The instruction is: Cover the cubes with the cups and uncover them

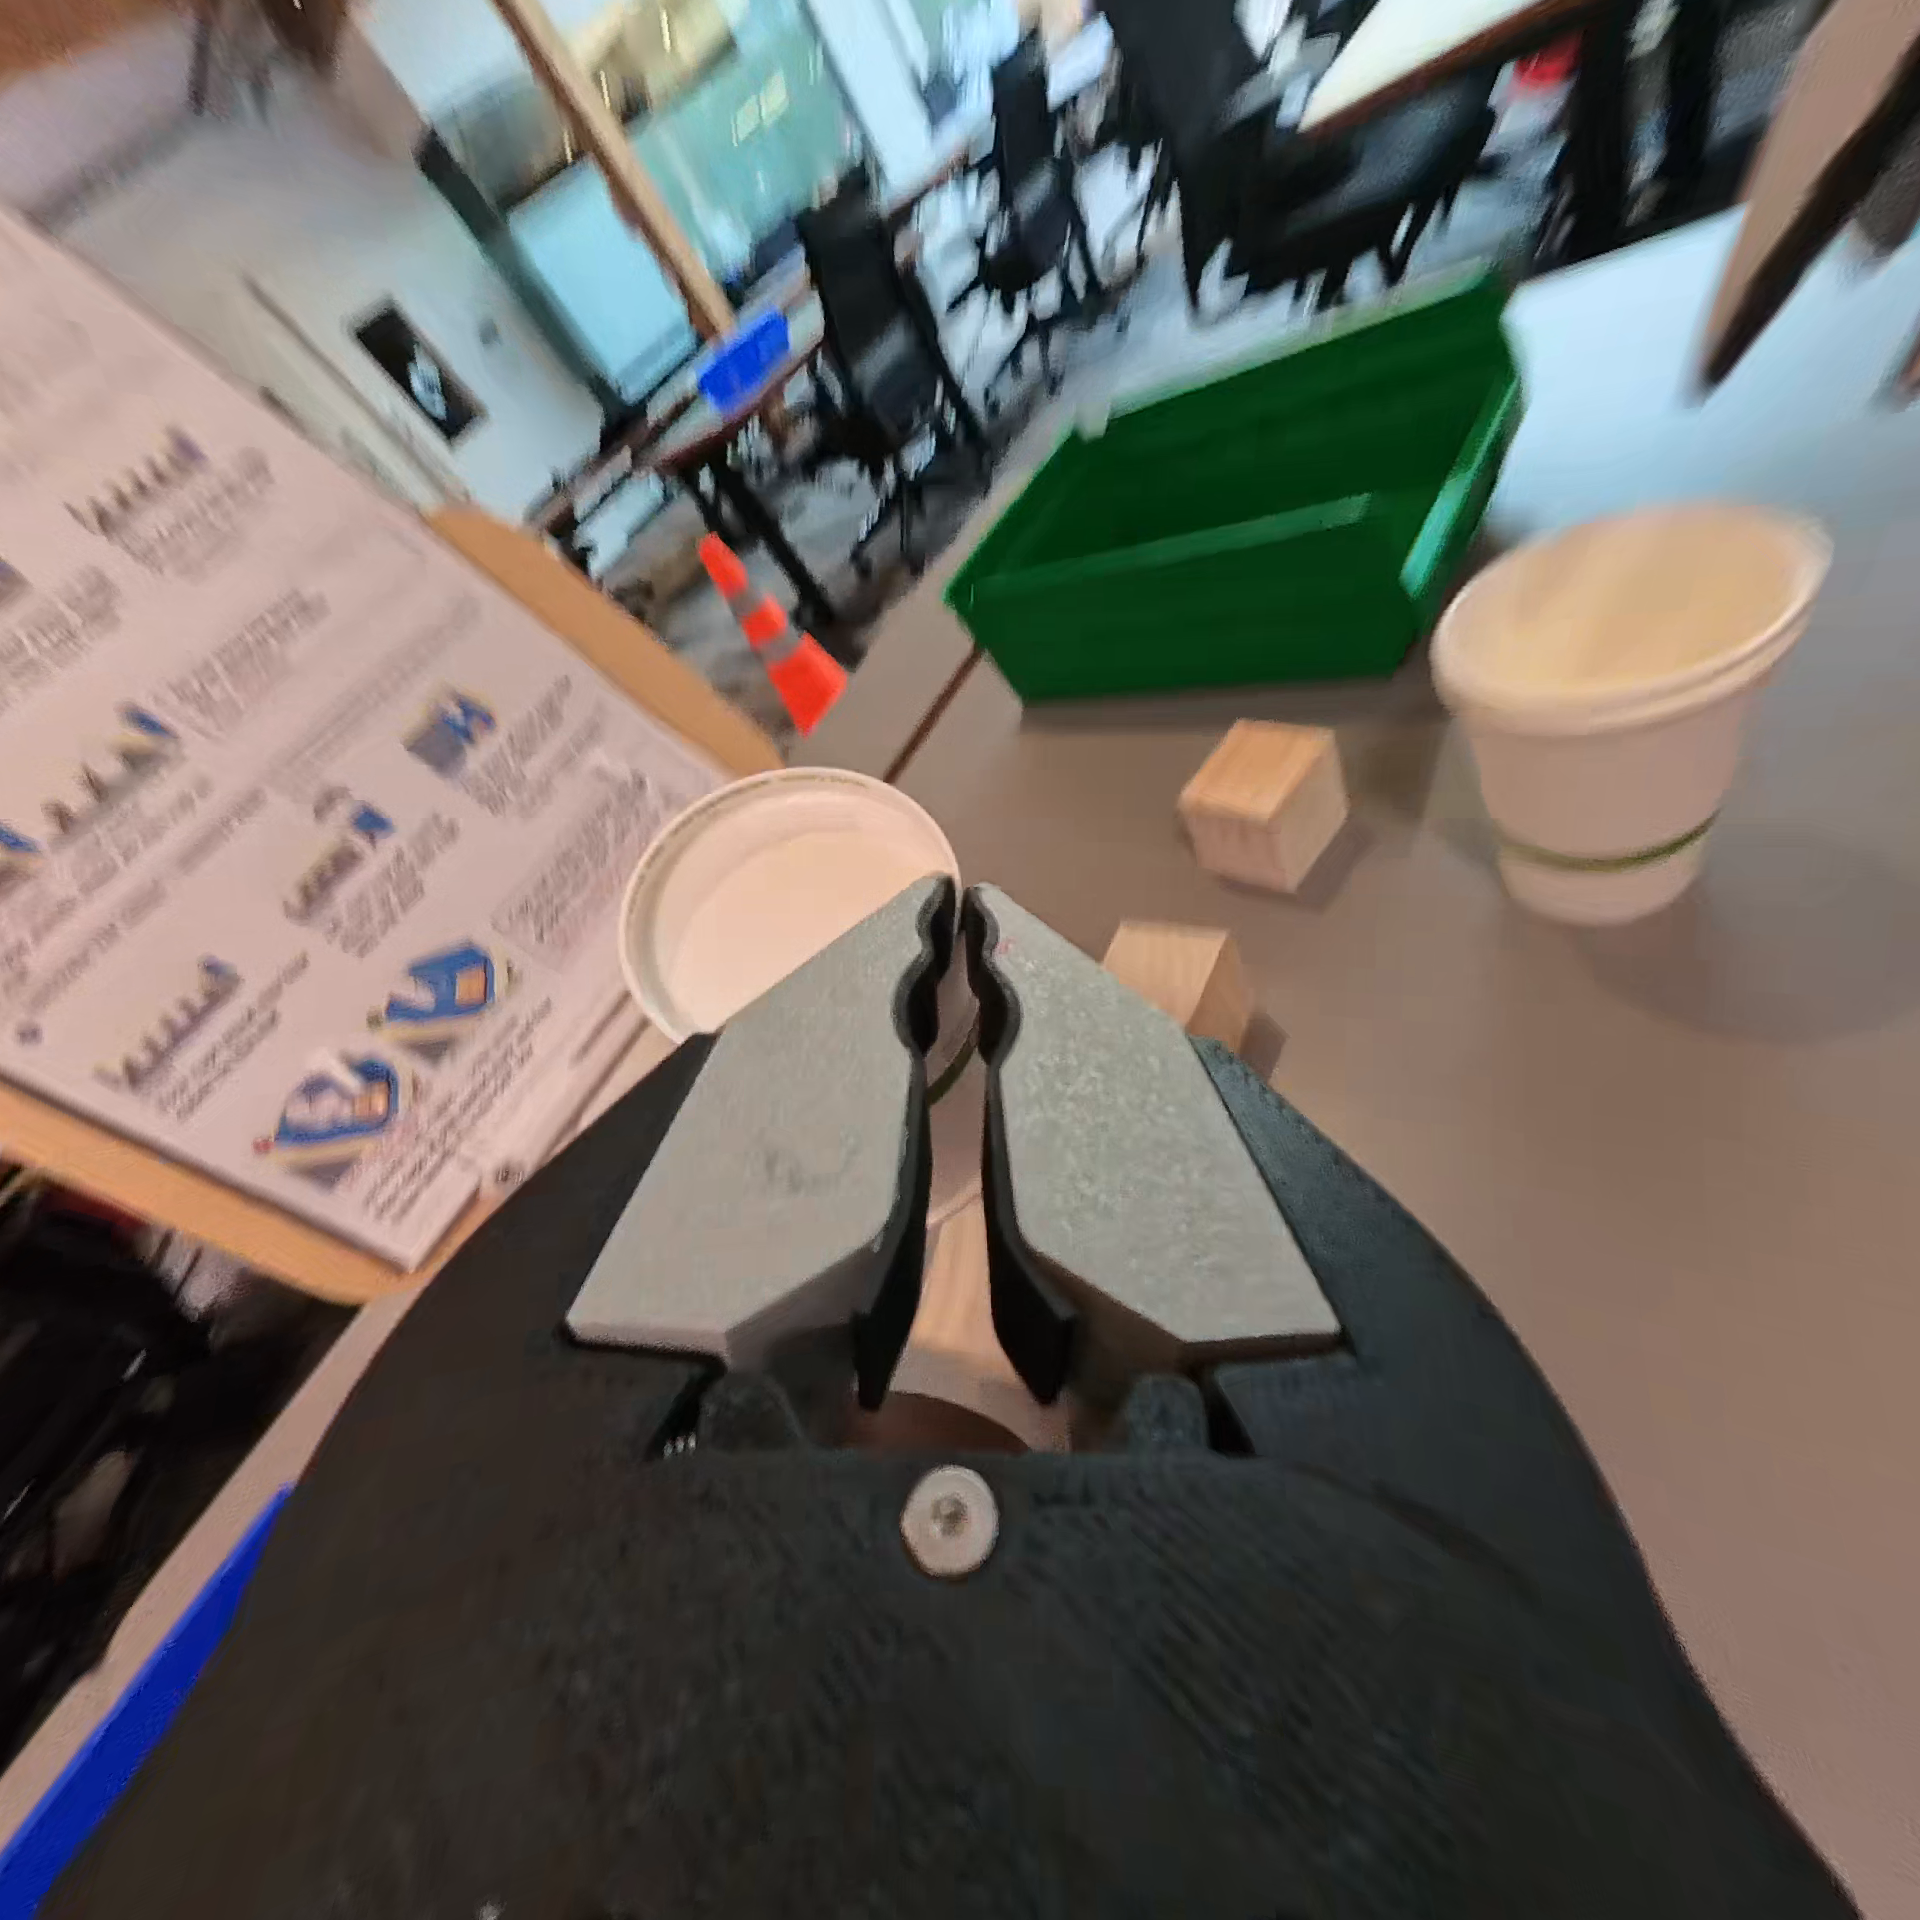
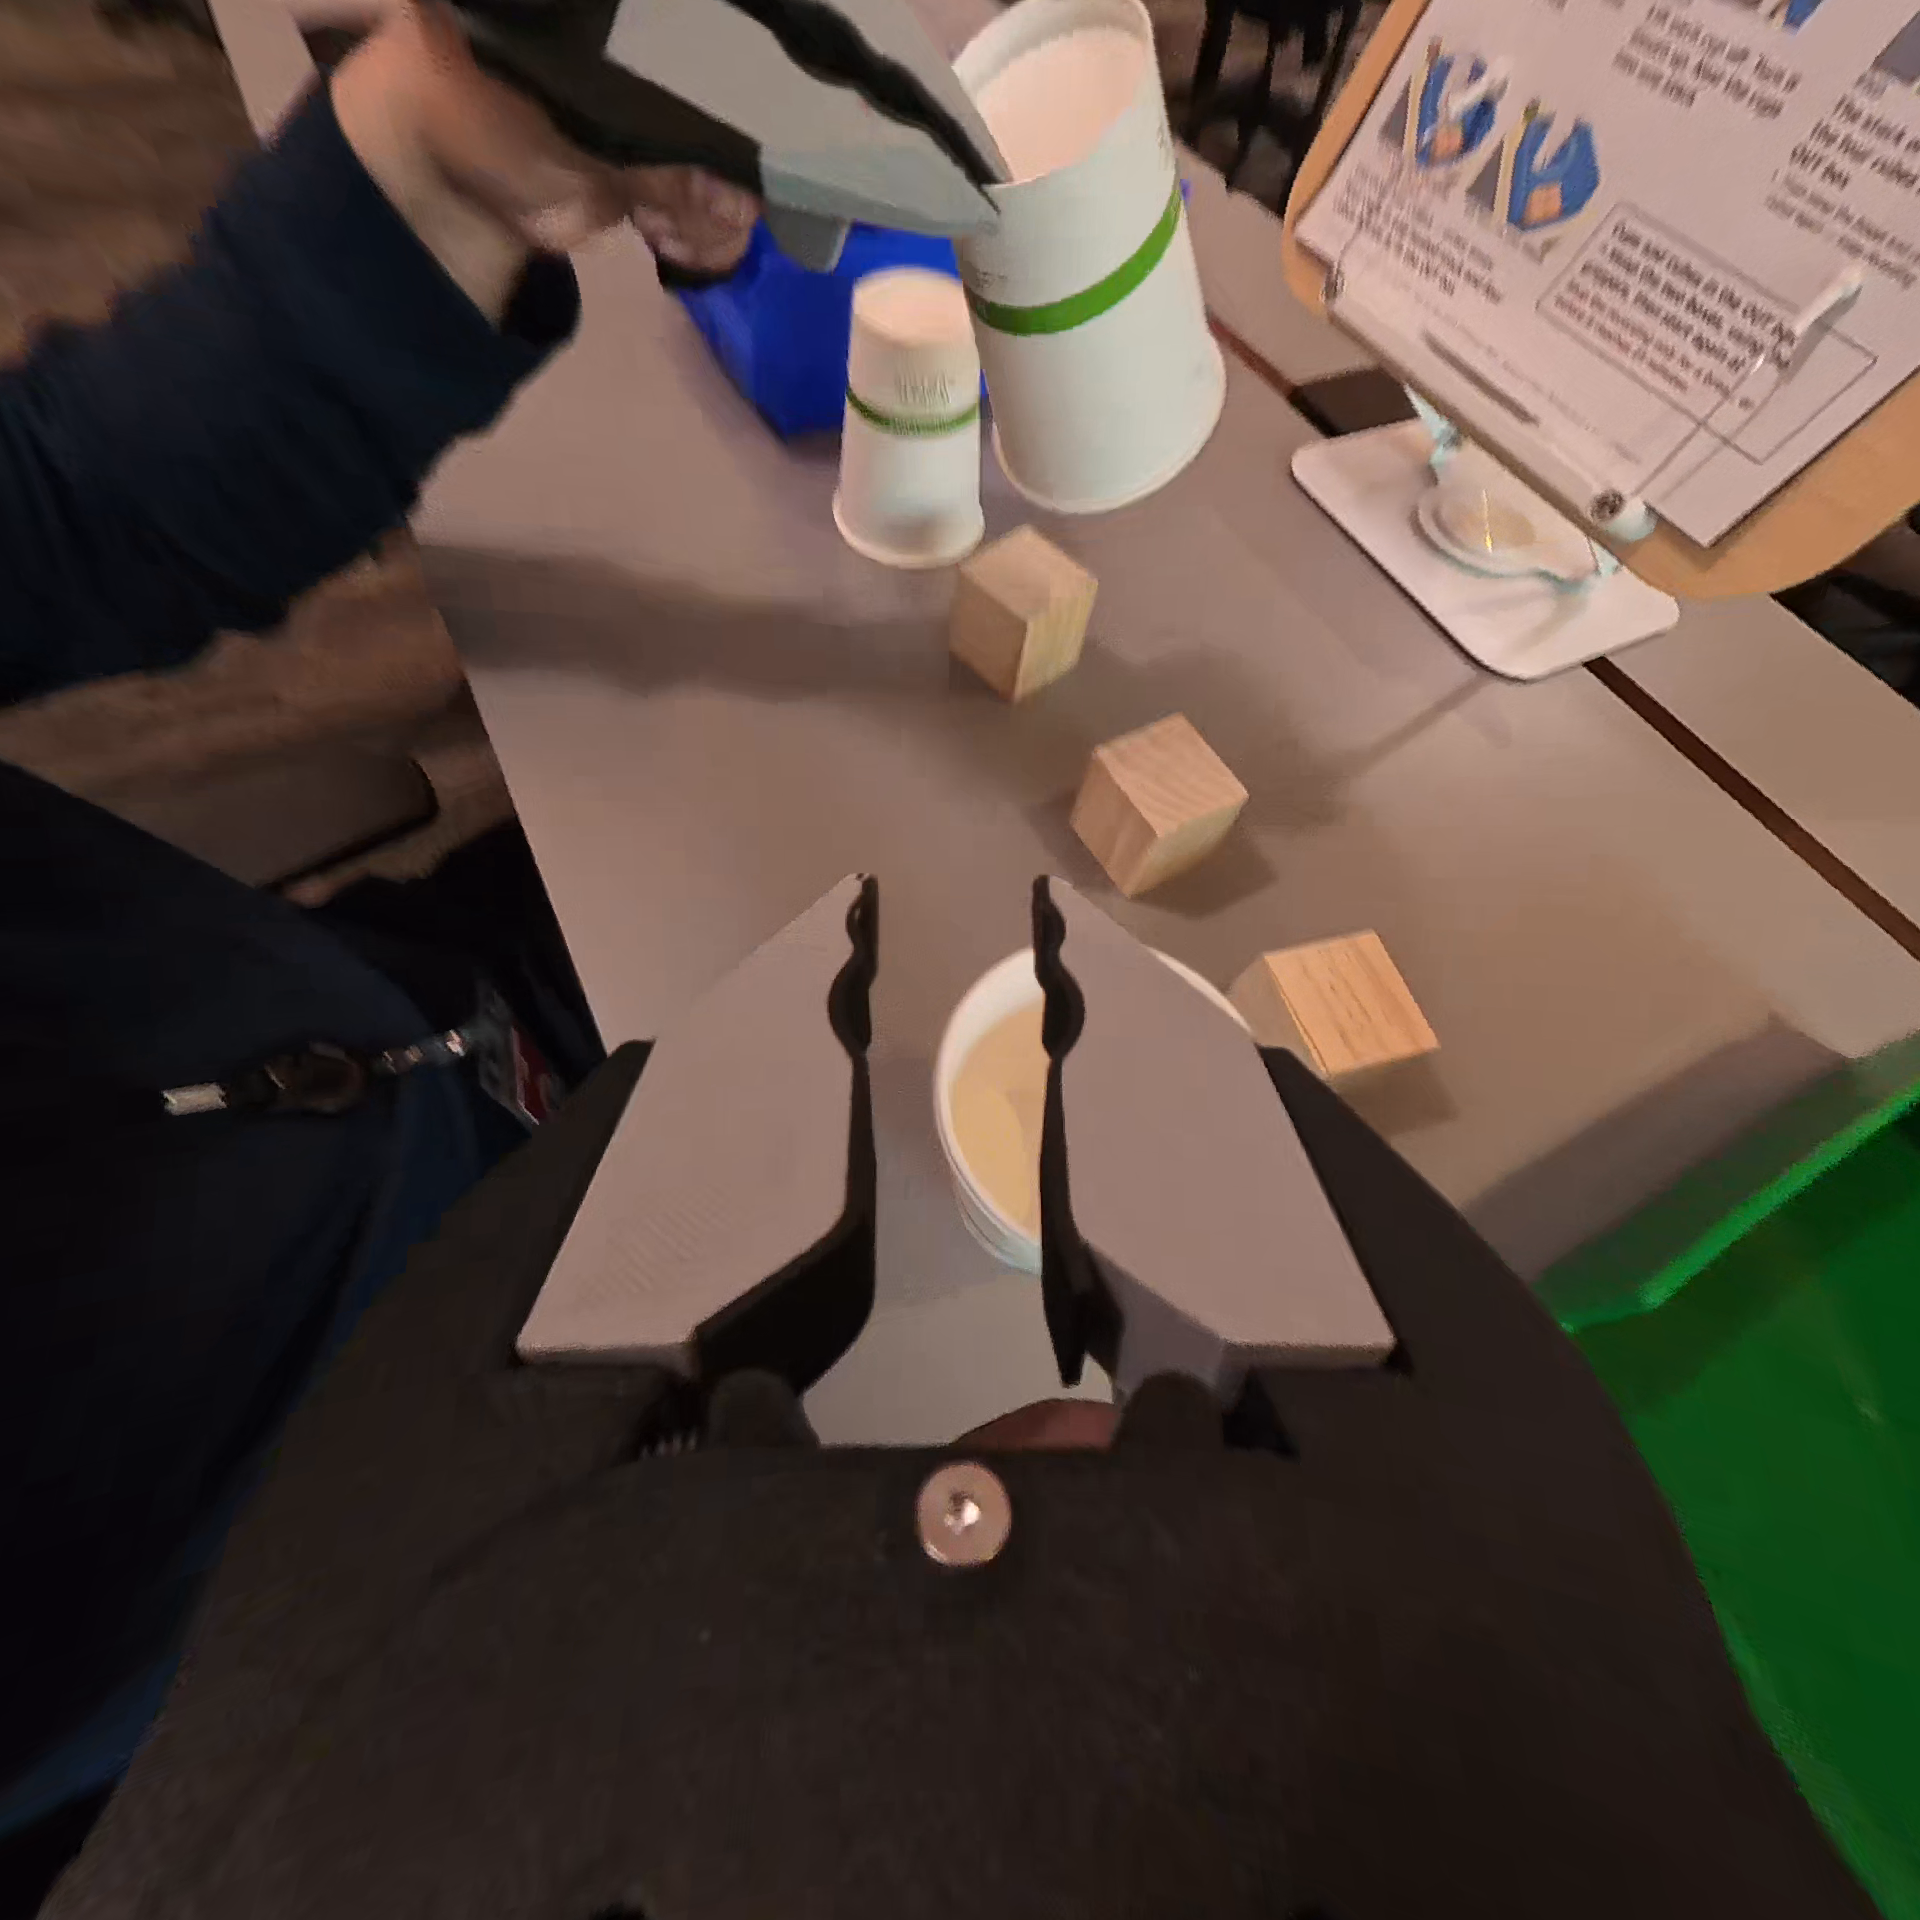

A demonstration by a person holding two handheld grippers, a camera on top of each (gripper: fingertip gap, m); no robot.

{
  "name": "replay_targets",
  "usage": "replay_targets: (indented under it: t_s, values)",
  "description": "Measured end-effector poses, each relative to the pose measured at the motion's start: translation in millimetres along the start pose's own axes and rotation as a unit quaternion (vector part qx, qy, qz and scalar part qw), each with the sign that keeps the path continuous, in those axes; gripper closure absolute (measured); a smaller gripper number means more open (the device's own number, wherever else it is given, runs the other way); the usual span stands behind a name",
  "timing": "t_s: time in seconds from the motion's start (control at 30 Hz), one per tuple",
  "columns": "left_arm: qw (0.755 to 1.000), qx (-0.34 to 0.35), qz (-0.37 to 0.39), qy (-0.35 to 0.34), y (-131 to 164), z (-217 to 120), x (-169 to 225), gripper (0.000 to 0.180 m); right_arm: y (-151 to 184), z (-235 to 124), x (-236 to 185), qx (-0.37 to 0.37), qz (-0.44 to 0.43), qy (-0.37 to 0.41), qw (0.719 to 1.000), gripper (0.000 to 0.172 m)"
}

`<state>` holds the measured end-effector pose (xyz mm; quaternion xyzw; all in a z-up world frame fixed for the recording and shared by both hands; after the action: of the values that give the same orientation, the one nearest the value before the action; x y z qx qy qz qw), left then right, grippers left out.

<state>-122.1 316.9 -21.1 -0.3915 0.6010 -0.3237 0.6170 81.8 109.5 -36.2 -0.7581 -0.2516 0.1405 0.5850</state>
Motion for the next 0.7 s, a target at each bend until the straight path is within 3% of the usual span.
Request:
replay_targets:
  t_s: [0.17,0.37,0.53,0.6,0.7]
  values:
    - [0.984,0.164,-0.038,0.057,-72.9,-18.8,24.6,0.180,-10.6,12.1,0.6,0.112,0.080,-0.042,0.990,0.136]
    - [0.951,0.279,-0.063,0.119,-120.7,-41.6,57.1,0.180,-21.9,23.2,6.2,0.231,0.173,-0.100,0.952,0.126]
    - [0.944,0.289,-0.079,0.137,-120.5,-40.9,71.1,0.180,-36.0,22.0,-3.4,0.326,0.216,-0.218,0.894,0.129]
    - [0.940,0.289,-0.099,0.149,-113.2,-36.1,75.0,0.180,-36.3,24.9,-3.4,0.326,0.214,-0.214,0.895,0.152]
    - [0.935,0.295,-0.135,0.147,-100.4,-32.7,73.4,0.180,-32.8,27.3,0.9,0.316,0.222,-0.207,0.899,0.153]
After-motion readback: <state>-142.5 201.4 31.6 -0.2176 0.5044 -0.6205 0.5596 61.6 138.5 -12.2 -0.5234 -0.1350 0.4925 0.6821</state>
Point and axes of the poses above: each gripper's, where its closed fingertips meet, z out along the fingers, y out of its underside, x = y × z across the jaws, the point moved 8 cm from there along -z, back along the fingers, and after that the axes turned 13 degrees about x, right-handed, at the moved point
